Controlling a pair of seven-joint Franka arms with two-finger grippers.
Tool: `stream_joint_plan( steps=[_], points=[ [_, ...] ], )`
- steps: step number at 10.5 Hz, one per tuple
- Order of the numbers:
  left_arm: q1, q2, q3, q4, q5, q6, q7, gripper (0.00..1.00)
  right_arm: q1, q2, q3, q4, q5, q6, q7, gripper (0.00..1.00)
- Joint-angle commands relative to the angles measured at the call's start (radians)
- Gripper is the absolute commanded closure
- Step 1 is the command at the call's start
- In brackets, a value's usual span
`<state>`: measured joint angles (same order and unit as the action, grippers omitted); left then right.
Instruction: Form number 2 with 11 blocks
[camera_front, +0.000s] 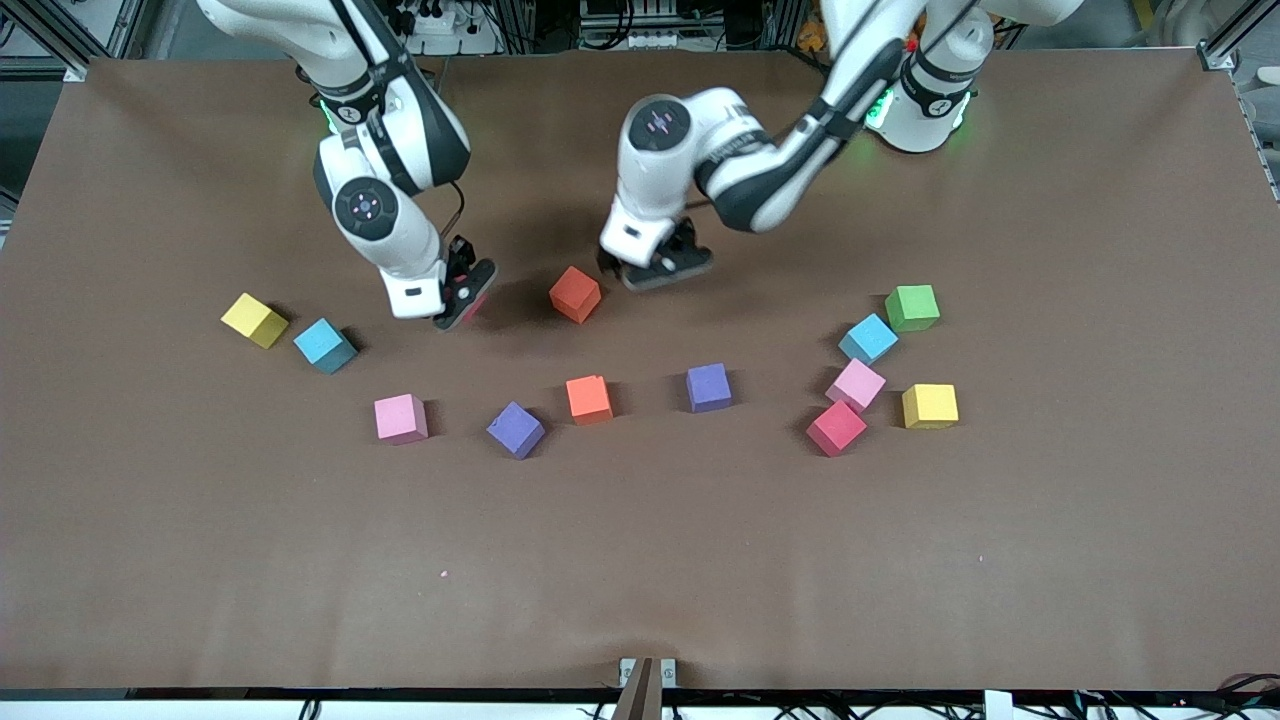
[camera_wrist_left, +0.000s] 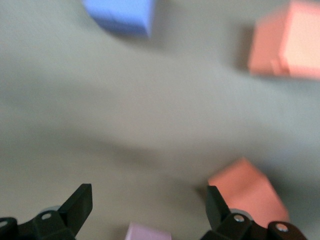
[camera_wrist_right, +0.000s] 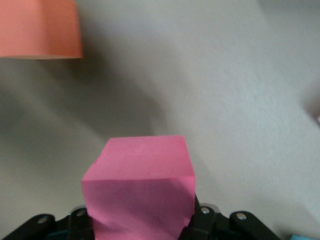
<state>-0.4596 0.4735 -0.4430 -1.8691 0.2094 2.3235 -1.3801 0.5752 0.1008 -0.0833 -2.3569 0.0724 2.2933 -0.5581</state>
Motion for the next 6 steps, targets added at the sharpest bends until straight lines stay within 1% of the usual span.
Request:
stream_joint_plan(
  steps=[1, 2, 3, 4, 6],
  points=[
    [0.076, 0.003, 0.049, 0.085, 0.024, -0.111, 0.094, 0.0, 0.061, -0.024, -0.006, 0.016, 0.006, -0.021, -0.087, 0.67],
    [0.108, 0.011, 0.066, 0.135, 0.024, -0.162, 0.151, 0.0, 0.095, -0.021, -0.006, 0.021, 0.003, -0.02, -0.104, 0.67],
    [0.142, 0.026, 0.072, 0.184, 0.024, -0.177, 0.229, 0.0, 0.138, -0.016, -0.006, 0.027, -0.002, -0.02, -0.114, 0.67],
    [0.166, 0.043, 0.072, 0.211, 0.022, -0.177, 0.269, 0.0, 0.187, -0.003, -0.007, 0.028, -0.023, -0.008, -0.112, 0.67],
    [0.179, 0.106, 0.075, 0.272, 0.022, -0.177, 0.285, 0.0, 0.265, 0.002, -0.006, 0.027, -0.026, -0.012, -0.105, 0.67]
  ],
)
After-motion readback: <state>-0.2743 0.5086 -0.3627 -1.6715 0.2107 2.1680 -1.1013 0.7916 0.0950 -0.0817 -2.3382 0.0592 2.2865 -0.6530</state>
